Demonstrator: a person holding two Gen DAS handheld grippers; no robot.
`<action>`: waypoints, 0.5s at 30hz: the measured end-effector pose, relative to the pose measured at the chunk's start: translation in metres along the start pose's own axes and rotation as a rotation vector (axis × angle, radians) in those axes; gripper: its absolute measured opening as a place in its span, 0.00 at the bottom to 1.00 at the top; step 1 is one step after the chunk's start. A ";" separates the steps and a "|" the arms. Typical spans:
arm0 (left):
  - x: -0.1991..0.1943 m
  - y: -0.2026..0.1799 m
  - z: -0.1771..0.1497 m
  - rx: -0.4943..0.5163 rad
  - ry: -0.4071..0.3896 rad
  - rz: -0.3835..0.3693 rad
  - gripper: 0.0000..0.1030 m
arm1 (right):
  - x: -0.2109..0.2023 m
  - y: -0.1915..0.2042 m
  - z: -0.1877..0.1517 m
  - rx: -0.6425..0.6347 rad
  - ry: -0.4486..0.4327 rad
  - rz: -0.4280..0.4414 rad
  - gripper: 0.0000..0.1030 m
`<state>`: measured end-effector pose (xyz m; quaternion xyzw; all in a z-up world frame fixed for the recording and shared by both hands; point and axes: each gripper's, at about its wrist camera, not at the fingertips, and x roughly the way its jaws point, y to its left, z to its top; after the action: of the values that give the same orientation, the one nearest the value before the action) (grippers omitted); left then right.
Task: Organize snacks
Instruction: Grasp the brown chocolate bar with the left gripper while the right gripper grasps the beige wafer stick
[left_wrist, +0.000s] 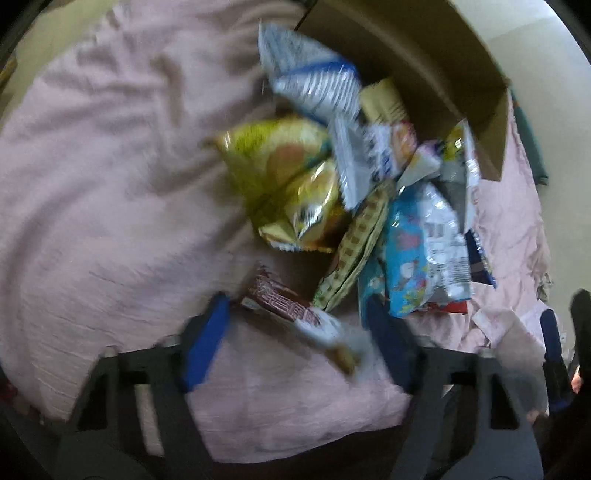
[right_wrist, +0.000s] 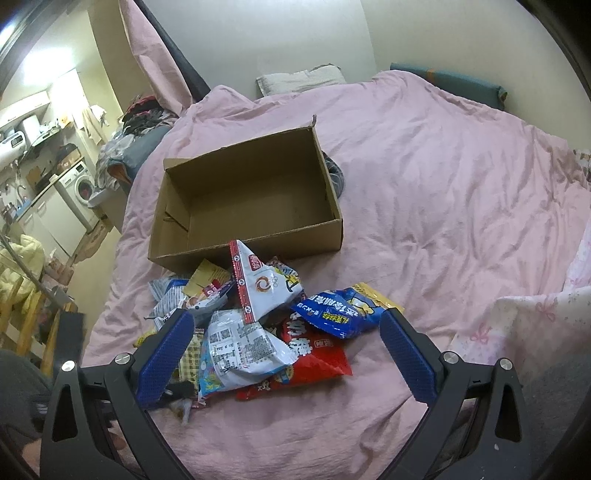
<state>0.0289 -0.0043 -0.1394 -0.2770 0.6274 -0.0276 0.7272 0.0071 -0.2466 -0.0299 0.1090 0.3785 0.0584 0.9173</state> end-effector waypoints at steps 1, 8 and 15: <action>0.006 0.002 0.001 -0.012 0.008 0.009 0.46 | 0.000 0.000 0.000 0.001 0.003 0.002 1.00; -0.001 0.011 -0.007 -0.011 0.015 0.045 0.23 | 0.003 -0.001 0.000 0.011 0.018 0.014 1.00; -0.041 0.014 0.003 0.092 -0.027 0.092 0.22 | 0.009 -0.002 -0.001 0.031 0.053 0.038 1.00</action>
<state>0.0185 0.0246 -0.1085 -0.2146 0.6276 -0.0191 0.7482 0.0127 -0.2468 -0.0373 0.1291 0.4014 0.0728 0.9038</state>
